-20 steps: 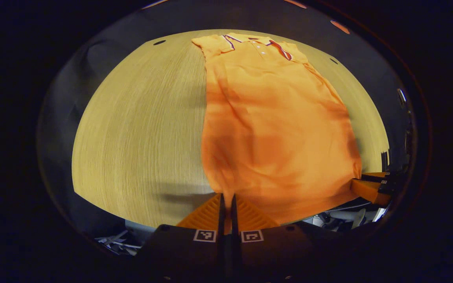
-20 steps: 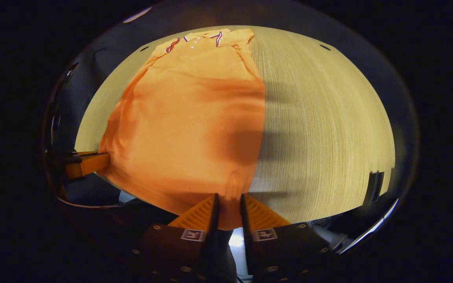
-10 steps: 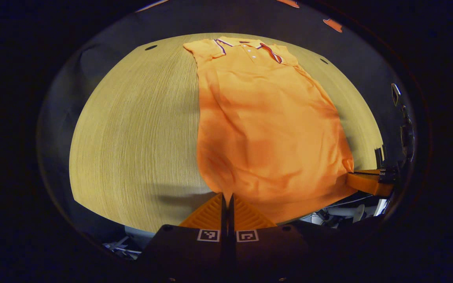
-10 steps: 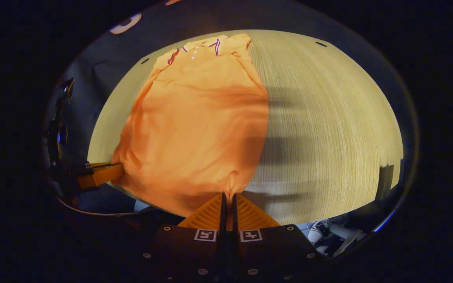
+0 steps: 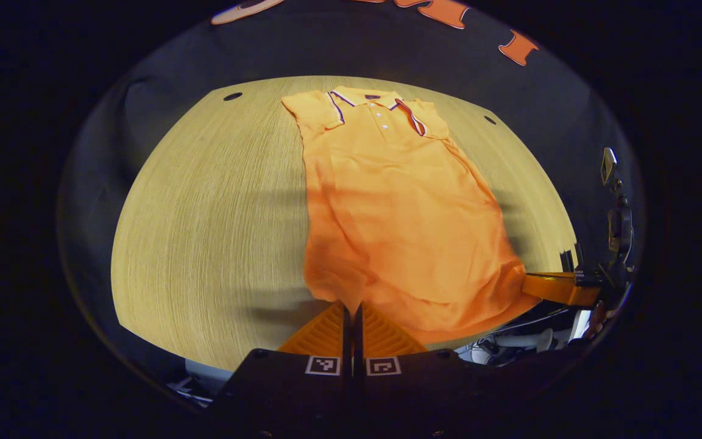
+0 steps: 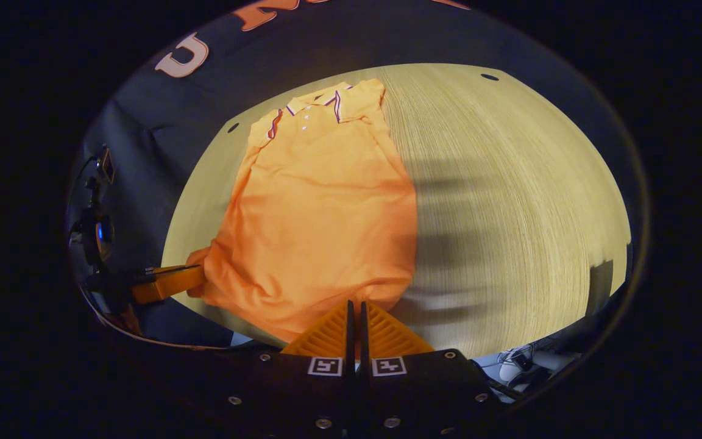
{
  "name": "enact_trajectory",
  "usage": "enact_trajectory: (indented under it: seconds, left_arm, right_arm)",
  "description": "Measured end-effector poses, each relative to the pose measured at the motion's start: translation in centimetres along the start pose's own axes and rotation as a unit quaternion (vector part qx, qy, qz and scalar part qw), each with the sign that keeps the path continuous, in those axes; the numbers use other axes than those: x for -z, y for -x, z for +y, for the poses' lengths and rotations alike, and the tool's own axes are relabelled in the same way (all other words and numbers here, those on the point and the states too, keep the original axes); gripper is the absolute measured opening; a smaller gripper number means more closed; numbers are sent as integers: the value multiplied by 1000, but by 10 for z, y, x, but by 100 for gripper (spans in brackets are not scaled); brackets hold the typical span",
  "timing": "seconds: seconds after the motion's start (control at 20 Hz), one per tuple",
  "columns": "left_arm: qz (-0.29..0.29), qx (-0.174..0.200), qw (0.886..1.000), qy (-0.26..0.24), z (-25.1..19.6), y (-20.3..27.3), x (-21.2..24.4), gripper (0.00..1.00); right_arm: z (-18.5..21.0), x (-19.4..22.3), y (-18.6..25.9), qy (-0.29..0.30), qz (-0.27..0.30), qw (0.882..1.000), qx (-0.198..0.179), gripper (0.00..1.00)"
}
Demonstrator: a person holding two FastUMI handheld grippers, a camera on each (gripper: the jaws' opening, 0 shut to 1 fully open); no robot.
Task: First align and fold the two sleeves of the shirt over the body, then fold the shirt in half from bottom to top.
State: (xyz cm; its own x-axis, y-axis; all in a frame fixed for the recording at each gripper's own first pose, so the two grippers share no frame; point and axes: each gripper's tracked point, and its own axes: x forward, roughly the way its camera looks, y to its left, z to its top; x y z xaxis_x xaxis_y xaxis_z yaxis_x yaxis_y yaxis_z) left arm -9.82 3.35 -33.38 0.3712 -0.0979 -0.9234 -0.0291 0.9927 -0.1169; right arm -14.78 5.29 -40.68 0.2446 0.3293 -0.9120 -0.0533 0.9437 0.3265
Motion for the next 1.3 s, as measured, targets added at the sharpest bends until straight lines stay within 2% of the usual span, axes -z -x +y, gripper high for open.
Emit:
enact_trajectory:
  seconds: [0.35, 0.4, 0.5, 0.6, 0.65, 0.7, 0.75, 0.8, 0.85, 0.9, 0.95, 1.0, 1.05, 1.15, 1.2, 1.25, 1.3]
  left_arm:
    - [-2, -2, 1000, 1, 2, 2, 6, 1]
    - [1, -1, 1000, 0, 2, 2, 8, 1]
    - [7, -5, 1000, 1, 5, 1, 15, 1]
    - [13, -9, 1000, 5, 7, -1, 21, 1]
    - [13, -9, 1000, 6, 9, 0, 23, 1]
    - [16, -10, 1000, 7, 9, 0, 25, 1]
    - [17, -12, 1000, 8, 11, 0, 26, 1]
    - [18, -12, 1000, 9, 12, 0, 28, 1]
    - [20, -13, 1000, 9, 12, 0, 29, 1]
    - [21, -14, 1000, 9, 14, 1, 31, 1]
    - [22, -15, 1000, 9, 15, 1, 31, 1]
    - [23, -15, 1000, 9, 15, 1, 32, 1]
    - [24, -14, 1000, 10, 14, 1, 33, 1]
    - [24, -16, 1000, 10, 16, 2, 33, 1]
    - [22, -17, 1000, 10, 17, 3, 32, 1]
    - [21, -16, 1000, 12, 17, 3, 30, 1]
    - [20, -17, 1000, 13, 17, 4, 30, 1]
  right_arm:
    - [7, 14, 19, -4, -4, 1000, -8, 4]
    - [2, 15, 17, -1, -6, 1000, 3, 4]
    - [-23, 29, 5, 27, 19, 998, 60, 3]
    - [-22, 36, 3, 43, 24, 996, 69, 5]
    - [-24, 36, 2, 56, 16, 995, 78, 31]
    - [-25, 37, -1, 74, 18, 993, 87, 38]
    - [-27, 43, -4, 90, 24, 991, 97, 65]
    - [-26, 49, -8, 98, 33, 990, 96, 71]
    - [-24, 55, -15, 102, 43, 989, 98, 84]
    - [-25, 62, -12, 110, 55, 986, 110, 88]
    - [-18, 53, -20, 123, 43, 986, 108, 89]
    - [-18, 49, -24, 124, 29, 986, 108, 83]
    - [-19, 43, -23, 108, 22, 988, 110, 51]
    - [-13, 43, -27, 77, 29, 993, 82, 13]
    - [-11, 39, -26, 63, 26, 996, 64, 13]
    - [-11, 28, -25, 40, 12, 997, 60, 1]
    - [-7, 27, -19, 38, 20, 998, 46, 0]
